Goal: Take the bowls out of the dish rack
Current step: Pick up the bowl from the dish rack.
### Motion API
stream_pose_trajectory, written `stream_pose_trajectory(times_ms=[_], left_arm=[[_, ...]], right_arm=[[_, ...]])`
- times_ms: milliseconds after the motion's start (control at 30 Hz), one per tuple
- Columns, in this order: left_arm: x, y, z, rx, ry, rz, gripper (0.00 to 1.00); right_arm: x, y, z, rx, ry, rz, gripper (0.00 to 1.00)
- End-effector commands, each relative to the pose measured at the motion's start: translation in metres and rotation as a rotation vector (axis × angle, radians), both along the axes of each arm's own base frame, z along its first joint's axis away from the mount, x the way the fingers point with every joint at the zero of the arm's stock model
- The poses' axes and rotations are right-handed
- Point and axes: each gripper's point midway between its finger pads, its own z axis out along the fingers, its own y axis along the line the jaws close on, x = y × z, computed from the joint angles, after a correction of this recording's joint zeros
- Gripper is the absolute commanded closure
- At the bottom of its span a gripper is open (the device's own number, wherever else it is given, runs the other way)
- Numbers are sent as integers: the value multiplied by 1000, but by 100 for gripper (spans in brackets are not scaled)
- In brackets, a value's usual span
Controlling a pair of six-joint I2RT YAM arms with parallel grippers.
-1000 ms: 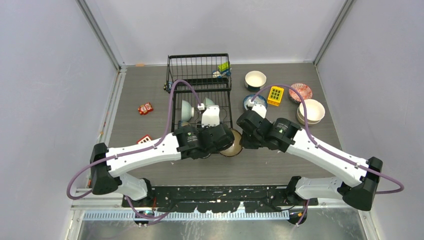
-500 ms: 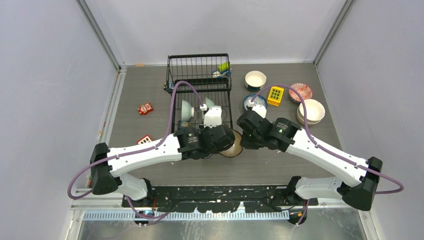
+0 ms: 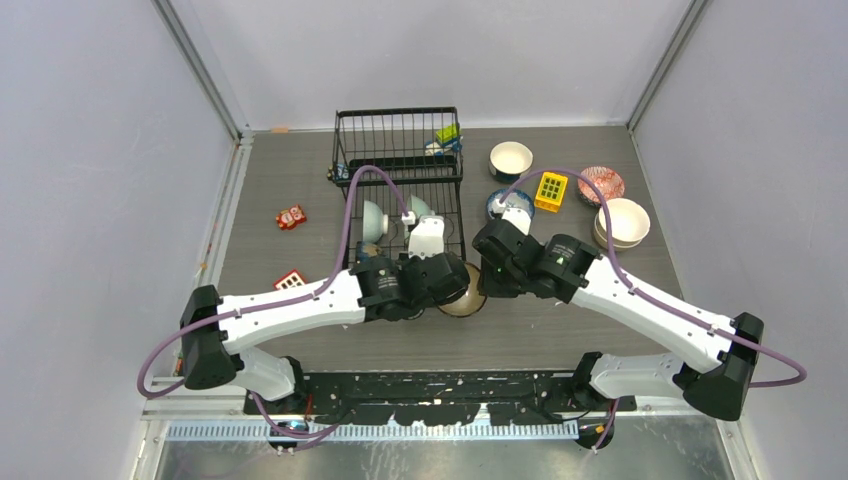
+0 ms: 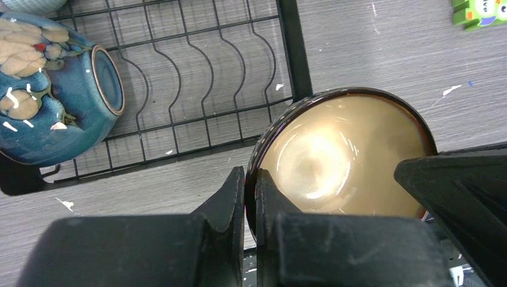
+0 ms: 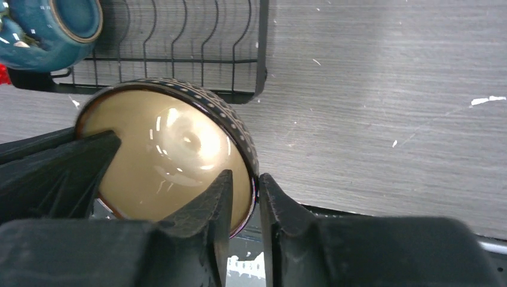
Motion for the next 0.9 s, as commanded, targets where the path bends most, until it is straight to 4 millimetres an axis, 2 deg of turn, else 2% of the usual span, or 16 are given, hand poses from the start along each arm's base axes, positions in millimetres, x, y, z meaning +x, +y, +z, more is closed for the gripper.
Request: stream_pose_trajectory(times_ms=[0,100,333,433,667,867], left_arm=[[4,-4,18,-80,-38,16,100],[2,-6,19,-84,-33,12,100],[1,-10,25,-118,-21,14,100],[1,-12,27,-134,-17,15,100],[0,-15,35,-170,-12,17,100],[0,-16,40,-187,-16,18,100]], right_arm=[[15,21,36,126,-89,9,68],[15,19,31,98,-88,18,60],[16,10,18,16,-81,27,53],[16,6,15,0,-82,28,54],[11,3,4,-20,-58,46,64],[8,-3,-7,-53,-45,45,64]])
